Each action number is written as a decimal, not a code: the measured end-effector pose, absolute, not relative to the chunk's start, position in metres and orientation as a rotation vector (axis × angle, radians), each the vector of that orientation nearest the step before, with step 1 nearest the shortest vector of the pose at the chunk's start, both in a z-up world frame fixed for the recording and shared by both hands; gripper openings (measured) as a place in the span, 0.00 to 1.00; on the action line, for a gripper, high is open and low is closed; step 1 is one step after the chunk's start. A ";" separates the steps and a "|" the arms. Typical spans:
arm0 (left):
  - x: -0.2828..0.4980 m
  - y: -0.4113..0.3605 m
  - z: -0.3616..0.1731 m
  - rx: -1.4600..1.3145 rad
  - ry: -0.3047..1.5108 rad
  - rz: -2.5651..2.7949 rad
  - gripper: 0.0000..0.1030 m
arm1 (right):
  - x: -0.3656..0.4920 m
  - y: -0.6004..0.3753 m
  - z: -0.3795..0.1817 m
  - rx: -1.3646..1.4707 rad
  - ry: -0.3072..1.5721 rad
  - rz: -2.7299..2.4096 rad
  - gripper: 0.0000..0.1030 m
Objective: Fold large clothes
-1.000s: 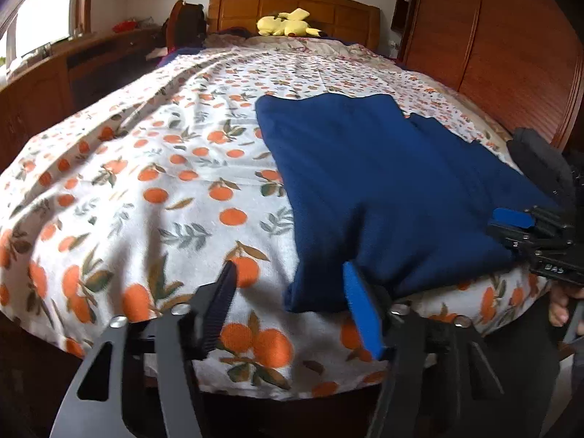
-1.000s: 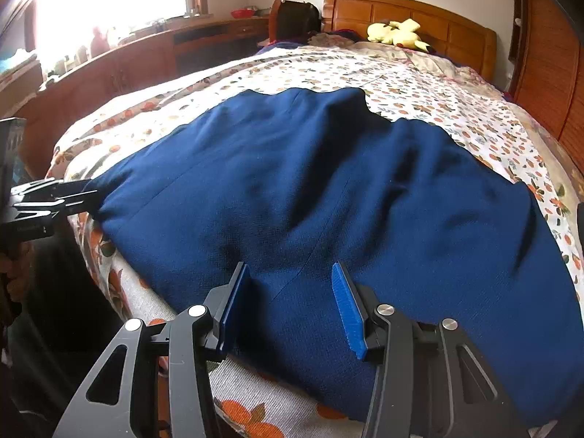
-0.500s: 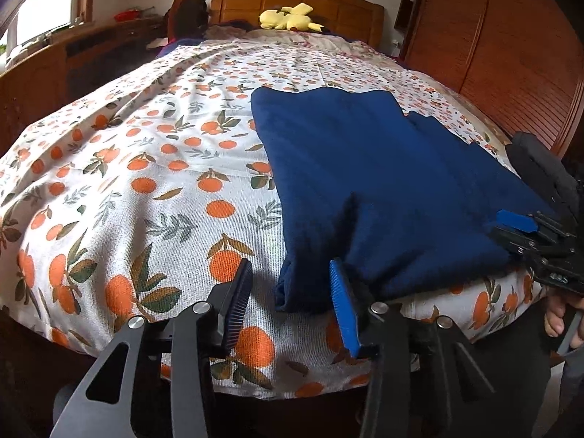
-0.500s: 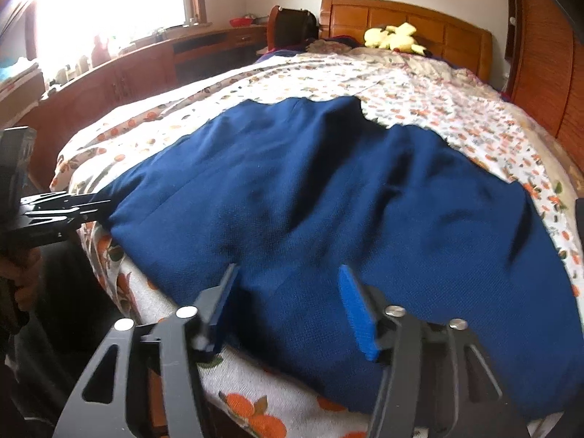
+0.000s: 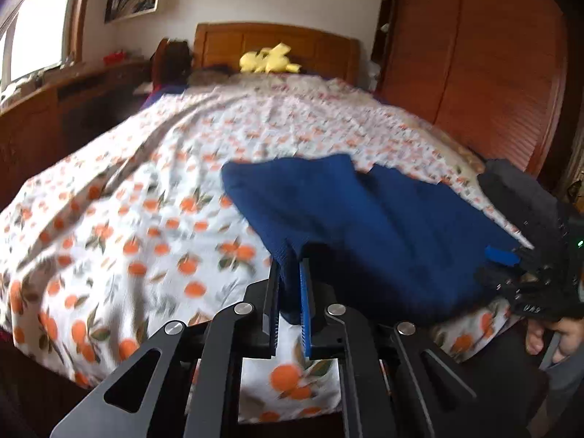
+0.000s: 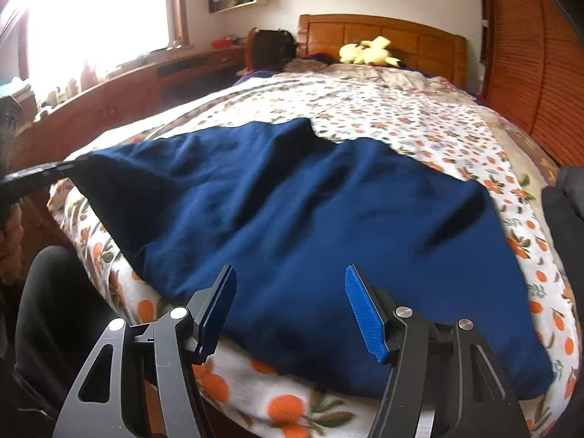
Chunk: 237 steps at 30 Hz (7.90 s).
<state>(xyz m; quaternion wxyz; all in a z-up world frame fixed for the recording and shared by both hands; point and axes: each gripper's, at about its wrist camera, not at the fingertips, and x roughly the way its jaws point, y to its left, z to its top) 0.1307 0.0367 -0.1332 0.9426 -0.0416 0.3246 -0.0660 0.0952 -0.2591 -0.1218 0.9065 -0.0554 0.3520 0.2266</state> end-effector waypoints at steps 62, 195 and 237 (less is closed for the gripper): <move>0.216 -0.075 -0.134 0.074 0.619 -0.279 0.97 | 0.140 -0.306 -0.091 -0.030 0.676 0.406 0.58; 0.468 -0.187 -0.216 0.140 0.815 -0.448 0.67 | 0.096 -0.400 -0.144 0.140 0.824 0.175 0.52; 0.397 -0.488 0.066 0.138 0.386 -0.658 0.09 | 0.064 -0.645 0.088 -0.080 0.443 -0.119 0.12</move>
